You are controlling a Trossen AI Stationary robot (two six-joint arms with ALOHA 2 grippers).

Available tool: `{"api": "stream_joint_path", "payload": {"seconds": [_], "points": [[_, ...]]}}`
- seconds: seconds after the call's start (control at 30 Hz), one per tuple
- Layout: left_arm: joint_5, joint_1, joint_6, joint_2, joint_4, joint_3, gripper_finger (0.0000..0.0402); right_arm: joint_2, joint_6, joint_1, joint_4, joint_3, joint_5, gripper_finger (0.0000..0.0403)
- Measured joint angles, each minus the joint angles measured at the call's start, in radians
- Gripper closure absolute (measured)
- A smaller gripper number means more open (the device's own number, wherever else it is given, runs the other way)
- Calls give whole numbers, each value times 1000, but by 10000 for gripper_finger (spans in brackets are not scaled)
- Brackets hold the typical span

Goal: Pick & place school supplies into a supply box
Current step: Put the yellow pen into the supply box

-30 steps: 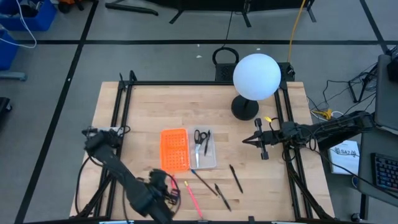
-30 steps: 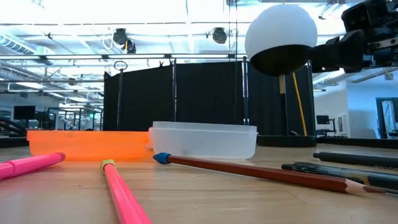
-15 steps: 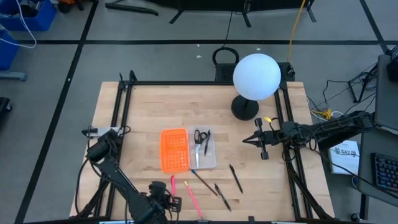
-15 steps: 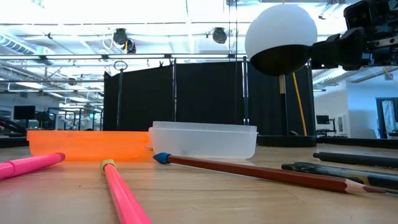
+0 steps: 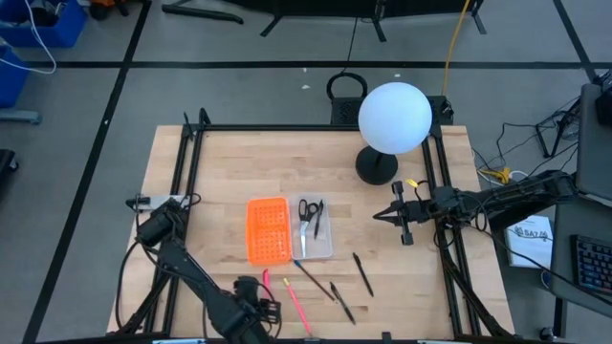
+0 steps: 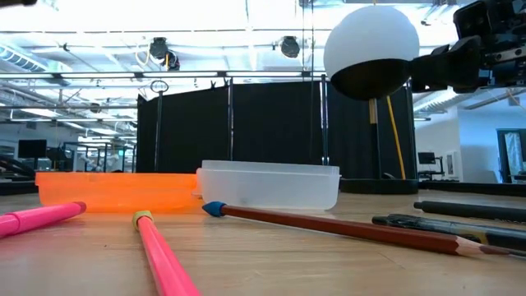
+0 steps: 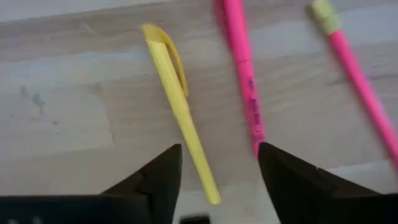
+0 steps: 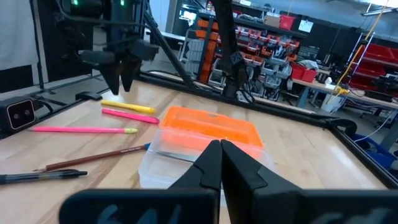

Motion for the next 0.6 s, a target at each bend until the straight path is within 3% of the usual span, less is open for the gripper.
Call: {"api": "stream_joint_path", "payload": {"seconds": [0.13,0.3,0.47,0.6], "points": [[39,6,12,0,77,-71,155,0,5,0,-4,0,0,403],[58,5,9,0,139,-157,159,0,11,0,-7,0,0,403],[85,5,3,-10,186,-219,191,0,11,0,-11,0,0,403],[85,4,10,-8,191,-238,239,0,12,0,-12,0,0,403]]}}
